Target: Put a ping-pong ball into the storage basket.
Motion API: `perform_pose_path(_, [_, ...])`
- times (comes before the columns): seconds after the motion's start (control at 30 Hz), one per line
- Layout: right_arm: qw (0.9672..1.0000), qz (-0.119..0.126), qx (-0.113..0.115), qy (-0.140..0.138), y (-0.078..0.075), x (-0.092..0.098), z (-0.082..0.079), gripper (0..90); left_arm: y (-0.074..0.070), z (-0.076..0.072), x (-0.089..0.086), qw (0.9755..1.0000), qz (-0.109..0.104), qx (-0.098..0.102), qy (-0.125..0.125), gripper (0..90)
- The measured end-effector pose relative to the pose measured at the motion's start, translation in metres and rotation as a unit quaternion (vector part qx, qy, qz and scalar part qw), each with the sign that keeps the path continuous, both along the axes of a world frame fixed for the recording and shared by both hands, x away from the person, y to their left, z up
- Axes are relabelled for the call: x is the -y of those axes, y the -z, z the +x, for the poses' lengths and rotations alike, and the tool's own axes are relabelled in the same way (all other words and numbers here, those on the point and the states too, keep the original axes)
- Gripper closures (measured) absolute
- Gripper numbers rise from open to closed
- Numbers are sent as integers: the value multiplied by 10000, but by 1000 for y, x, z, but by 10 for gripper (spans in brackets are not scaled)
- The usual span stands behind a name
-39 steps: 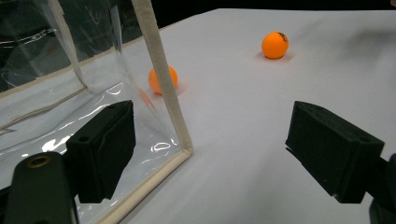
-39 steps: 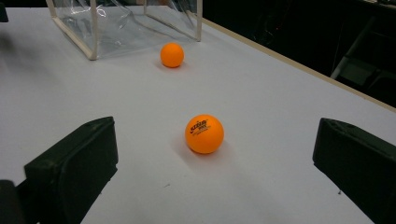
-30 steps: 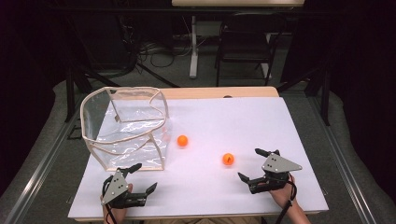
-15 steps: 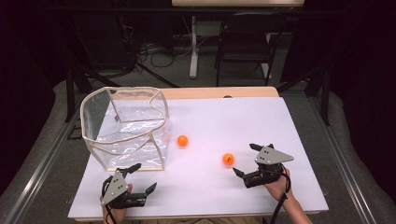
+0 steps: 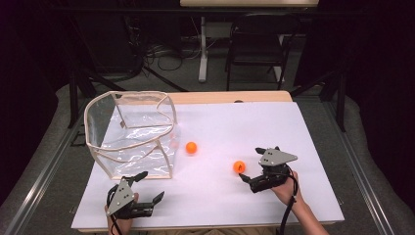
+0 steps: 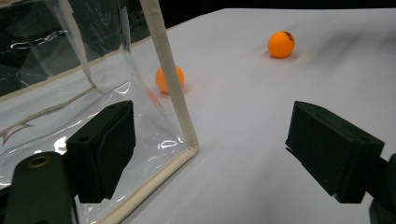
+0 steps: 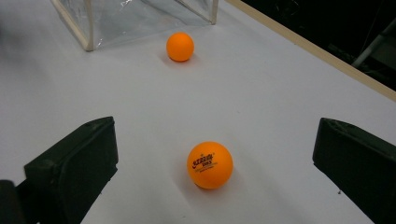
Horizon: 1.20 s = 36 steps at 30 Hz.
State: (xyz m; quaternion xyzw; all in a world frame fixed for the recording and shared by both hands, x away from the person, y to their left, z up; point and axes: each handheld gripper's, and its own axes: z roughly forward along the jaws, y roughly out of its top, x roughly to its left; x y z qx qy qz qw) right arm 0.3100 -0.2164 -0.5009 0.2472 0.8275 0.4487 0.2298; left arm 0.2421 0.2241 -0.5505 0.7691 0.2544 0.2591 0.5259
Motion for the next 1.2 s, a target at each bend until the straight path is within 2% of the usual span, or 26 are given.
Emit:
perform_pose_path(0.27, [9996,-152,-204,-80,0,-7,8,0,0,0,0,10000,-8,-6,14,157])
perform_pose_path(0.6, [9988,-313,-351,-134,0,-15,18,0,0,0,0,10000,2,-18,21,157])
perform_pose_path(1.2, [9956,-605,-679,-232,5,-31,36,0,0,1,0,10000,-19,-18,29,157])
